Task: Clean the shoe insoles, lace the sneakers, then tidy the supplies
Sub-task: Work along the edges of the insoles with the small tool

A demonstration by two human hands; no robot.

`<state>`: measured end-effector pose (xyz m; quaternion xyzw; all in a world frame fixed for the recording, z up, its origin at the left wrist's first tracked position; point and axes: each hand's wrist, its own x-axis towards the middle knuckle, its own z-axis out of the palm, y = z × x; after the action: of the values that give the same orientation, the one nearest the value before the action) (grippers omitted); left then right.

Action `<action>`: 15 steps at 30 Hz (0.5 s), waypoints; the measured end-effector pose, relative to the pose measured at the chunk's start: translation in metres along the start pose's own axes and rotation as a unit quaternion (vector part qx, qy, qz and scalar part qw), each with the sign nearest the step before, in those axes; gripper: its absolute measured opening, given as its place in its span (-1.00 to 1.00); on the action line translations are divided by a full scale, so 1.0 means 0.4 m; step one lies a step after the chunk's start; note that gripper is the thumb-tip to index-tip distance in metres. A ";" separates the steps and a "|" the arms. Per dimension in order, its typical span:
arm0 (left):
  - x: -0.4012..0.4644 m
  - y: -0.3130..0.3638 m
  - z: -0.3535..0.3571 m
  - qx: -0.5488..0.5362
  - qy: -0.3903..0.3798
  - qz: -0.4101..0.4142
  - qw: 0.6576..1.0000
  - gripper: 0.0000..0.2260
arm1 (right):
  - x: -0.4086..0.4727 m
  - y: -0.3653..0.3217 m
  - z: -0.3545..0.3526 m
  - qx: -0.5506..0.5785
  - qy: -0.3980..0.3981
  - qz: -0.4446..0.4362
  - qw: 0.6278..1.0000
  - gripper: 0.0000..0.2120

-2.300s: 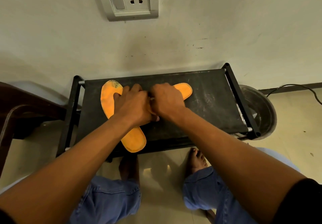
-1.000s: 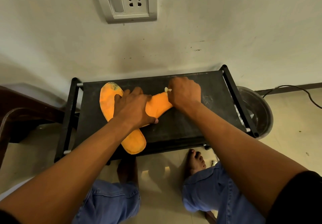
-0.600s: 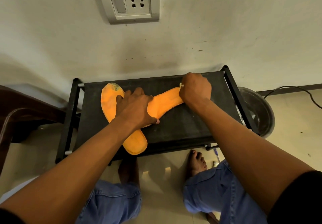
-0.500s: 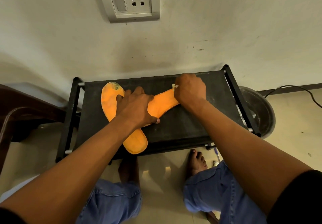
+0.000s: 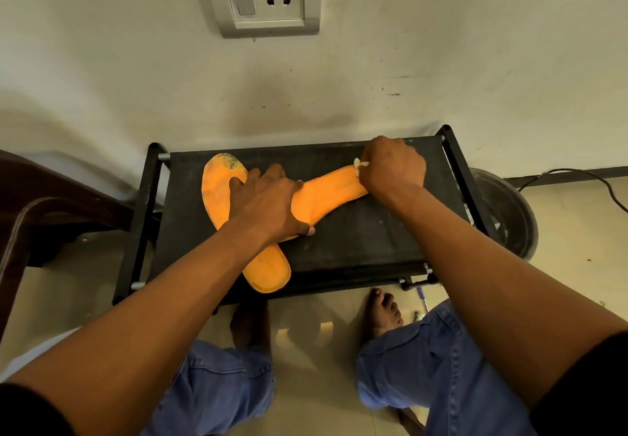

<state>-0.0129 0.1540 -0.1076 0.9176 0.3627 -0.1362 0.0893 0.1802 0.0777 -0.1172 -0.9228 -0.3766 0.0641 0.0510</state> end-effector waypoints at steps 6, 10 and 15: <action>0.000 0.002 -0.004 -0.003 -0.005 -0.004 1.000 -0.14 | -0.041 -0.011 -0.012 0.009 -0.046 -0.003 0.999 -0.76; 0.000 0.008 -0.010 0.009 -0.008 -0.007 1.000 -0.17 | -0.095 -0.063 -0.007 0.015 -0.061 -0.065 0.996 -0.89; 0.000 0.009 -0.009 0.009 -0.006 -0.007 1.000 -0.19 | -0.127 -0.083 0.001 -0.041 -0.033 -0.115 0.992 -0.89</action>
<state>-0.0099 0.1525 -0.1039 0.9147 0.3677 -0.1461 0.0821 0.1213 0.0655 -0.1087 -0.8722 -0.4836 0.0728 0.0072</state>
